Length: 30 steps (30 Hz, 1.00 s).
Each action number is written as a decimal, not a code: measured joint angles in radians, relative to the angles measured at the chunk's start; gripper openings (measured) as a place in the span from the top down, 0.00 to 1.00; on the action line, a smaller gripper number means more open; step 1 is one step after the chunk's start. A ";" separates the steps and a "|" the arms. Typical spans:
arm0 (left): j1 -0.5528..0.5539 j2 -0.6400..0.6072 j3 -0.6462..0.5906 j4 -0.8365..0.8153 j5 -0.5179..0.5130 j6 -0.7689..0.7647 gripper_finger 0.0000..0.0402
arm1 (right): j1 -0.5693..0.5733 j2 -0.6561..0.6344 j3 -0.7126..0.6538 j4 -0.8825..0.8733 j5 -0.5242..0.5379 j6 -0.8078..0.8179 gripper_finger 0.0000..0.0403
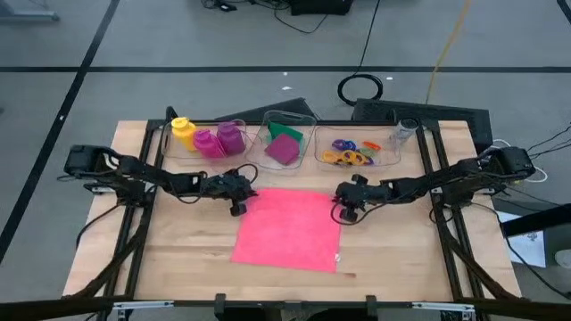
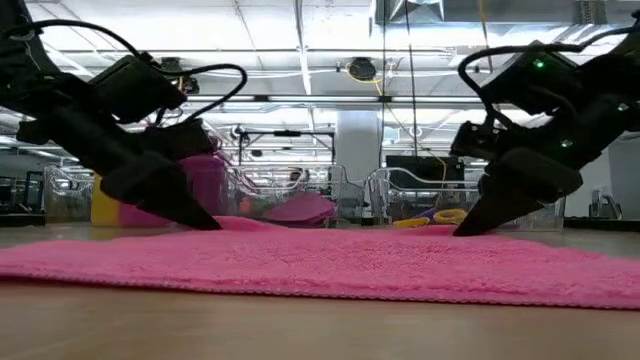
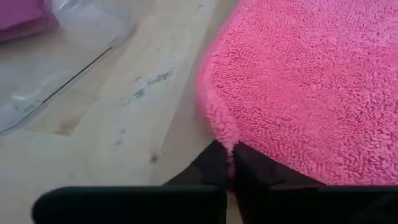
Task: Pick & Place Sports Items
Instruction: Fold the pink microfiber towel
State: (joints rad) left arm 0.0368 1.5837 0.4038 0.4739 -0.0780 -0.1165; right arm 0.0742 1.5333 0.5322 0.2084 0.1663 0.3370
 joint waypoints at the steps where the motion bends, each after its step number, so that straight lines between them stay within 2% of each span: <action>1: 0.000 0.000 0.000 0.001 0.000 0.008 0.99 | 0.000 0.000 0.000 0.002 0.000 -0.007 0.99; 13: -0.017 0.000 0.000 0.078 -0.001 0.097 0.99 | 0.003 0.003 -0.003 0.069 -0.007 -0.073 1.00; 20: -0.062 0.000 0.000 0.079 -0.027 0.108 1.00 | 0.047 -0.002 -0.003 0.126 -0.015 -0.100 1.00; 30: -0.127 -0.009 0.000 0.090 -0.062 0.115 1.00 | 0.108 -0.110 -0.003 0.127 -0.013 -0.114 1.00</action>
State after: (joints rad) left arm -0.0905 1.5746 0.4038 0.5638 -0.1402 -0.0013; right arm 0.1820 1.4238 0.5297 0.3355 0.1535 0.2226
